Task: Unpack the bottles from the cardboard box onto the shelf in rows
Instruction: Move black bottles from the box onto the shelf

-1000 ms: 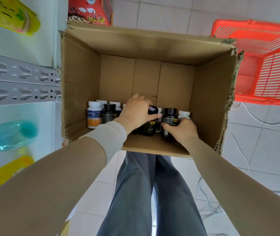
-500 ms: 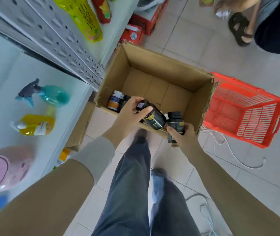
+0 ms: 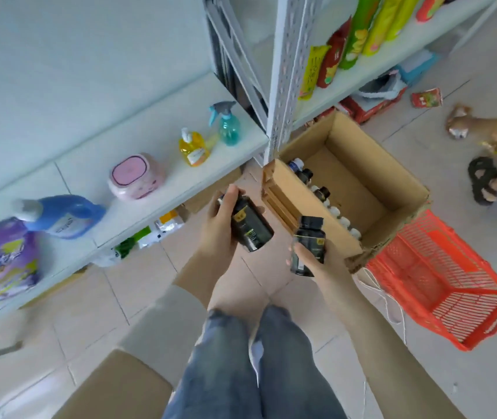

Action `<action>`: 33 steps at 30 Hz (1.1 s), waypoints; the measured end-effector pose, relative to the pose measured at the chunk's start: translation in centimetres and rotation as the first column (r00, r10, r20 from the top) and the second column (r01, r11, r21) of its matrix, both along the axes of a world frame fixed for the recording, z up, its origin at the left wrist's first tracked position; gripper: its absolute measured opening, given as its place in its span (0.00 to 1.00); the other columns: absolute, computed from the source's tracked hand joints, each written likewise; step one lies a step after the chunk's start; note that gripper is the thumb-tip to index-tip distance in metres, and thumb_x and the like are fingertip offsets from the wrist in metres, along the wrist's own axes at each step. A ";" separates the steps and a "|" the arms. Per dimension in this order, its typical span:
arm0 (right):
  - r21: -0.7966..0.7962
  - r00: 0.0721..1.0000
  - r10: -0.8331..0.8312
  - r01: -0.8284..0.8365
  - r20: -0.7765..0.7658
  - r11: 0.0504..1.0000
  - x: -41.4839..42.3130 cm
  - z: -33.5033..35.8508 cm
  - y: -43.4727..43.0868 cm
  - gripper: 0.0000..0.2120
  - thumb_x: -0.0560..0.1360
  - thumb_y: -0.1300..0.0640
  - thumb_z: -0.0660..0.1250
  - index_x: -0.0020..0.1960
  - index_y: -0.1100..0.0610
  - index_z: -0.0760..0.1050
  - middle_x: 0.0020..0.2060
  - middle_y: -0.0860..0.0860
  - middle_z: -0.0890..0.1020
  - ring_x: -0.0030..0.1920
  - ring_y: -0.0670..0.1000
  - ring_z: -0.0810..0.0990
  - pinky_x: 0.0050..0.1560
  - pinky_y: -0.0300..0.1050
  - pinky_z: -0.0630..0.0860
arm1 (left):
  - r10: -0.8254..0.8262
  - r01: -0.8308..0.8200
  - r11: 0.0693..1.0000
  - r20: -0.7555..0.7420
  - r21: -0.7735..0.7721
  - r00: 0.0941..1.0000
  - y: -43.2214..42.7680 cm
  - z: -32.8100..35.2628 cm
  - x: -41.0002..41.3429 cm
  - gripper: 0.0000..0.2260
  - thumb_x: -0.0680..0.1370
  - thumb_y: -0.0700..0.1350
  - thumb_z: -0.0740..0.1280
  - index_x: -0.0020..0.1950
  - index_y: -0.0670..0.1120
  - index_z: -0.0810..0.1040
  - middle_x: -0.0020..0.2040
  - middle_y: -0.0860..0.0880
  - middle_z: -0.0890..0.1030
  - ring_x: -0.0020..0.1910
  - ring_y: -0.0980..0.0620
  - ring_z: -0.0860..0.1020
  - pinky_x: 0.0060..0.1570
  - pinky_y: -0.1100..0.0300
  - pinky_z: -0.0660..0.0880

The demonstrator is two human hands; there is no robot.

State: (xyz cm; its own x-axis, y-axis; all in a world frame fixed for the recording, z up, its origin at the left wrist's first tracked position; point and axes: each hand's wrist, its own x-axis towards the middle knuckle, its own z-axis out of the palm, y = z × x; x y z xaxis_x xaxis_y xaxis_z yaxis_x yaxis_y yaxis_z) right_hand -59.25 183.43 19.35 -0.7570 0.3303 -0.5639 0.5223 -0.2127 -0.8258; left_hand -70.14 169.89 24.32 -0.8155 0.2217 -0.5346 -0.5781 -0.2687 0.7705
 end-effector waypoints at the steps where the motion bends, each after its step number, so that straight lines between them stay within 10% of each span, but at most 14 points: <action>1: -0.004 0.999 0.033 -0.033 -0.018 0.999 -0.3 0.9 -1.5 0.14 0.75 0.55 0.65 0.59 0.50 0.68 0.50 0.43 0.78 0.62 0.52 0.75 0.64 0.48 0.70 | 0.035 -0.035 0.999 0.004 0.015 0.999 -1.8 0.8 0.1 0.08 0.78 0.49 0.61 0.44 0.45 0.72 0.32 0.50 0.81 0.32 0.52 0.82 0.38 0.55 0.81; 6: -0.037 0.952 0.283 -0.289 -0.117 0.957 -2.6 5.8 -9.9 0.36 0.51 0.27 0.71 0.53 0.42 0.70 0.51 0.37 0.78 0.58 0.45 0.76 0.64 0.47 0.68 | 0.108 -0.107 0.991 -0.015 0.076 0.994 -11.7 4.8 0.4 0.07 0.78 0.48 0.61 0.45 0.45 0.74 0.39 0.49 0.82 0.37 0.51 0.80 0.40 0.59 0.78; 11: -0.087 0.900 0.404 -0.421 -0.163 0.903 -4.9 10.4 -20.0 0.13 0.76 0.57 0.65 0.60 0.52 0.71 0.52 0.48 0.80 0.56 0.48 0.77 0.59 0.41 0.70 | 0.223 -0.210 0.965 -0.068 0.156 0.972 -23.2 8.7 1.3 0.05 0.78 0.42 0.60 0.49 0.43 0.74 0.37 0.51 0.84 0.39 0.52 0.80 0.46 0.57 0.75; 17: 0.051 0.782 0.563 -0.572 -0.269 0.819 -6.7 15.7 -31.0 0.10 0.75 0.54 0.66 0.56 0.47 0.74 0.49 0.42 0.83 0.49 0.36 0.80 0.54 0.38 0.69 | 0.303 -0.321 0.947 -0.315 -0.004 0.900 -36.0 14.9 3.3 0.16 0.70 0.49 0.70 0.53 0.43 0.77 0.47 0.50 0.83 0.48 0.51 0.80 0.44 0.57 0.78; 24: 0.117 0.568 0.722 -0.748 -0.396 0.653 -9.5 23.7 -39.8 0.29 0.56 0.37 0.75 0.54 0.42 0.76 0.54 0.47 0.83 0.58 0.51 0.80 0.63 0.51 0.72 | 0.425 -0.481 0.877 -0.505 0.022 0.751 -45.0 21.7 2.8 0.15 0.65 0.54 0.64 0.47 0.48 0.79 0.44 0.53 0.85 0.45 0.52 0.81 0.44 0.60 0.80; 28: 0.156 0.498 0.743 -0.774 -0.447 0.613 -13.1 27.7 -43.0 0.16 0.68 0.50 0.70 0.56 0.45 0.75 0.52 0.47 0.83 0.57 0.51 0.81 0.49 0.39 0.77 | 0.436 -0.533 0.846 -0.603 0.021 0.668 -48.4 25.6 0.4 0.15 0.66 0.54 0.63 0.47 0.47 0.78 0.41 0.54 0.84 0.42 0.56 0.81 0.43 0.64 0.78; 33: 0.241 0.418 0.759 -0.774 -0.499 0.585 -17.3 32.5 -46.6 0.22 0.66 0.49 0.71 0.59 0.47 0.72 0.52 0.45 0.83 0.57 0.46 0.80 0.63 0.47 0.72 | 0.359 -0.522 0.851 -0.668 -0.053 0.652 -51.7 30.5 -3.2 0.10 0.71 0.49 0.69 0.49 0.46 0.76 0.42 0.53 0.84 0.47 0.51 0.81 0.53 0.54 0.77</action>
State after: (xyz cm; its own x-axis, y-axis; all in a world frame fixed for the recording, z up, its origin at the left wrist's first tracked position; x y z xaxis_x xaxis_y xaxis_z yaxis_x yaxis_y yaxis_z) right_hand -76.50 136.80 51.80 -0.8400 -0.5425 -0.0122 -0.0091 0.0366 -0.9993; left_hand -73.38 118.18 54.86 -0.9414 -0.3087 0.1358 0.1864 -0.1407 0.9723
